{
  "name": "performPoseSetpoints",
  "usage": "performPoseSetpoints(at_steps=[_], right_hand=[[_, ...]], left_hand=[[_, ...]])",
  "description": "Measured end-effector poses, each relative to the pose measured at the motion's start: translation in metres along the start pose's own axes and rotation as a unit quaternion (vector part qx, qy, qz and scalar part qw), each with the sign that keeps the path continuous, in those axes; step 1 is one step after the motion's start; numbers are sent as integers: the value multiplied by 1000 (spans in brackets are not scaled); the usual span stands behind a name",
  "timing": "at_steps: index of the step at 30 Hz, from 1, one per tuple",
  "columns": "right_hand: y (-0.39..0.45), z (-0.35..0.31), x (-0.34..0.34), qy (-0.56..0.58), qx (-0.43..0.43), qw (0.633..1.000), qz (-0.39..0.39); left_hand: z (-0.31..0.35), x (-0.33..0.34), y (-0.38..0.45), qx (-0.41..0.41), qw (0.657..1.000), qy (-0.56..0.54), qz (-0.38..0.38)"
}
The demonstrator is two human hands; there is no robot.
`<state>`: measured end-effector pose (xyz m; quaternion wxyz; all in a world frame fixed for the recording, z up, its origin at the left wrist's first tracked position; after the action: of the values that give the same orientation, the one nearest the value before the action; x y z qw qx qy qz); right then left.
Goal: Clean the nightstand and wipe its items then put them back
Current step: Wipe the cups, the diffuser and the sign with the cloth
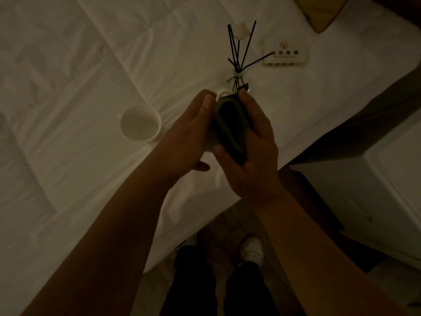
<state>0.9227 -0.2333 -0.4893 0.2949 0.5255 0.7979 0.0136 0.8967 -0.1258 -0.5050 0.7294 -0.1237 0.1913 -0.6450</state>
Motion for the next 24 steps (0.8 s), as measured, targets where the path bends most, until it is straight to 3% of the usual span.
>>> performPoseSetpoints(at_steps=[3,9,11,13,15,17,20,24], right_hand=[[9,-4,5,-55,-11,998,-14],[16,15,3,153,170,973,25],[11,36,0,243,282,925,77],[3,59,11,369,405,833,79],[-1,63,29,499,462,733,28],[-4,60,37,573,474,669,4],[-10,60,46,612,491,619,16],[-29,54,58,594,543,594,4]], left_hand=[[9,-3,1,36,998,47,34],[35,-5,5,153,979,131,30],[32,-6,6,158,978,139,12],[32,-7,2,184,970,159,6],[36,-5,-2,231,954,192,-9],[36,-5,-2,255,946,202,-11],[30,-7,1,243,949,199,36],[22,-17,1,202,952,180,145]])
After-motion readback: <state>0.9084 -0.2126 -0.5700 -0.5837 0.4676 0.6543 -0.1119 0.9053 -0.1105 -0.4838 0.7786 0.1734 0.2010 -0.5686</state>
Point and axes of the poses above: each hand's wrist, its own y-axis towards the middle knuckle, its own x-axis out of the palm, z = x × y, the point moved 9 cm from there along y, towards the middle knuckle, and after that the axes turned 1 degree about x, right-handed, at the moved point
